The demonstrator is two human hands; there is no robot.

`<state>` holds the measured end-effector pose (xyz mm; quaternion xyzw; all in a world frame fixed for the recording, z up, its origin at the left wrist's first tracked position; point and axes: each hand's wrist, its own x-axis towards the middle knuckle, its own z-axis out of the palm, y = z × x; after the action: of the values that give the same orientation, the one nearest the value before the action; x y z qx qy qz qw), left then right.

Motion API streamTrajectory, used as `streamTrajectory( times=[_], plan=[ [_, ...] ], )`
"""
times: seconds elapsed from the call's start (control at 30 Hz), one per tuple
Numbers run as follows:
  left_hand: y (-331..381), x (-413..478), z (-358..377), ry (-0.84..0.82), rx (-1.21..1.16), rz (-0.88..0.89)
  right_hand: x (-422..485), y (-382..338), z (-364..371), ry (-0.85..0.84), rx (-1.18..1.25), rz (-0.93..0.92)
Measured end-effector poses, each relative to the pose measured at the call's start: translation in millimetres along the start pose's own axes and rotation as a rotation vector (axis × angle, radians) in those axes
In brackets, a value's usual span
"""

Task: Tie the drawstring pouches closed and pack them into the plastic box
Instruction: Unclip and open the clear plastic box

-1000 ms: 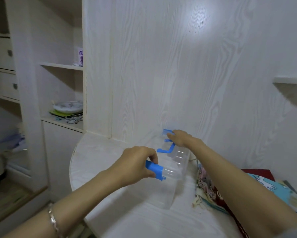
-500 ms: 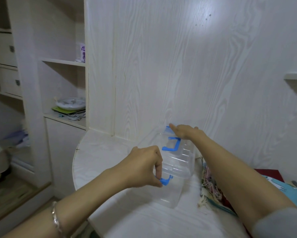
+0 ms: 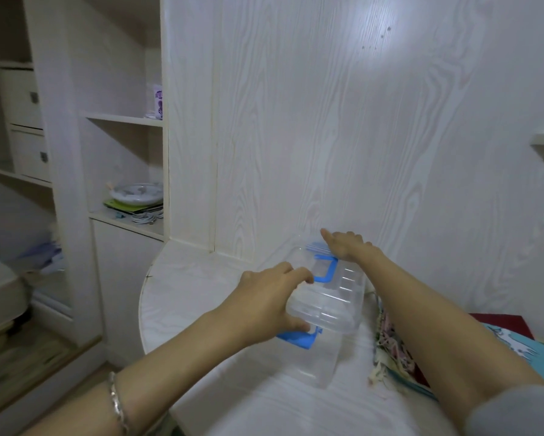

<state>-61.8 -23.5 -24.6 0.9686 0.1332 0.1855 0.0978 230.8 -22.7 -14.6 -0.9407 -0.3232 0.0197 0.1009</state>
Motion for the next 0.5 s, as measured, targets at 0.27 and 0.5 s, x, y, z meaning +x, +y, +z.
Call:
streamTrajectory(
  times=[0.27, 0.5],
  plan=[
    [-10.0, 6.9, 11.9, -0.095, -0.034, -0.026, -9.6, 23.0, -8.2, 0.198, 0.324, -0.032],
    [-22.6, 12.2, 3.2, -0.101, -0.170, -0.053, -17.3, 45.3, -19.3, 0.215, 0.496, -0.038]
  ],
)
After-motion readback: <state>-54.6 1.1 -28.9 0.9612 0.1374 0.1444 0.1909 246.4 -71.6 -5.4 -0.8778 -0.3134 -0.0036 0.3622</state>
